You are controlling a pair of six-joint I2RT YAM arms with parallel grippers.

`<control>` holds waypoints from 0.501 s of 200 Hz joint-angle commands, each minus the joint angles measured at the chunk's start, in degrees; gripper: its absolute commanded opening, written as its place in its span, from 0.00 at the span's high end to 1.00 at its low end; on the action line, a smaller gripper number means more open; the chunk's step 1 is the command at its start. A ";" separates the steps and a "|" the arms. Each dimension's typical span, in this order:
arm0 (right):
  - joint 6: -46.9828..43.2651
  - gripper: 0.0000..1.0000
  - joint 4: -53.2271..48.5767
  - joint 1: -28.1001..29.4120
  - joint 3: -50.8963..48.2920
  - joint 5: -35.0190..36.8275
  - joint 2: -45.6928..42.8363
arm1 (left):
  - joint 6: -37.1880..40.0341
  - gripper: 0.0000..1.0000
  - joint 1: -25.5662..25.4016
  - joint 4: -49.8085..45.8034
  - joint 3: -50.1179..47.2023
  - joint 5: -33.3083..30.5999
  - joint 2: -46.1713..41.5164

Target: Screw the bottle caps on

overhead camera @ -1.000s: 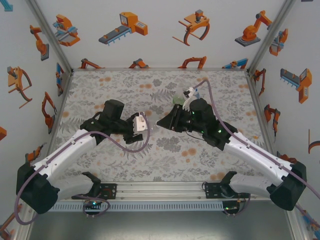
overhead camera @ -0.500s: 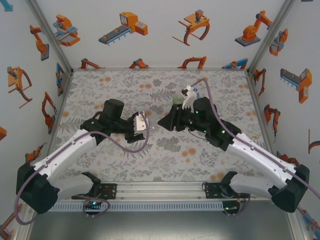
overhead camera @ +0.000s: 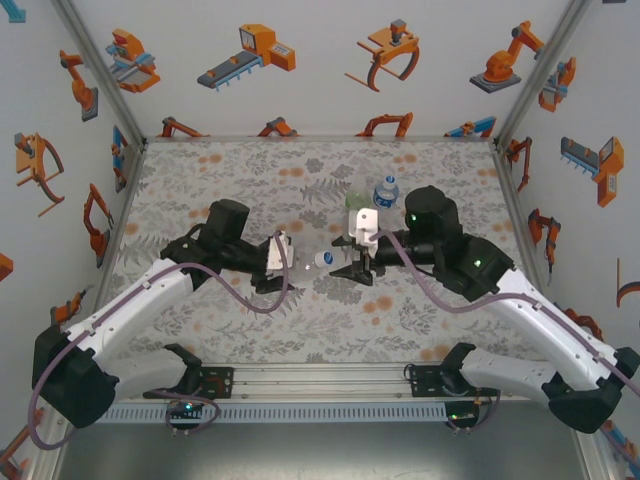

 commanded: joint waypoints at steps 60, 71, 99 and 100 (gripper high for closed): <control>-17.19 0.46 -4.66 0.31 3.25 -7.36 4.49 | 4.29 1.00 -1.12 -6.07 3.17 6.68 1.21; -17.19 0.48 -4.45 0.36 3.39 -7.78 4.70 | 4.35 1.00 -1.10 -6.16 3.18 6.62 1.23; -17.20 0.52 -4.17 0.43 3.29 -8.21 4.98 | 4.39 1.00 -1.05 -6.28 3.18 6.36 1.25; -17.20 0.52 -4.17 0.44 3.27 -8.22 4.96 | 4.37 1.00 -1.09 -6.28 3.18 6.34 1.23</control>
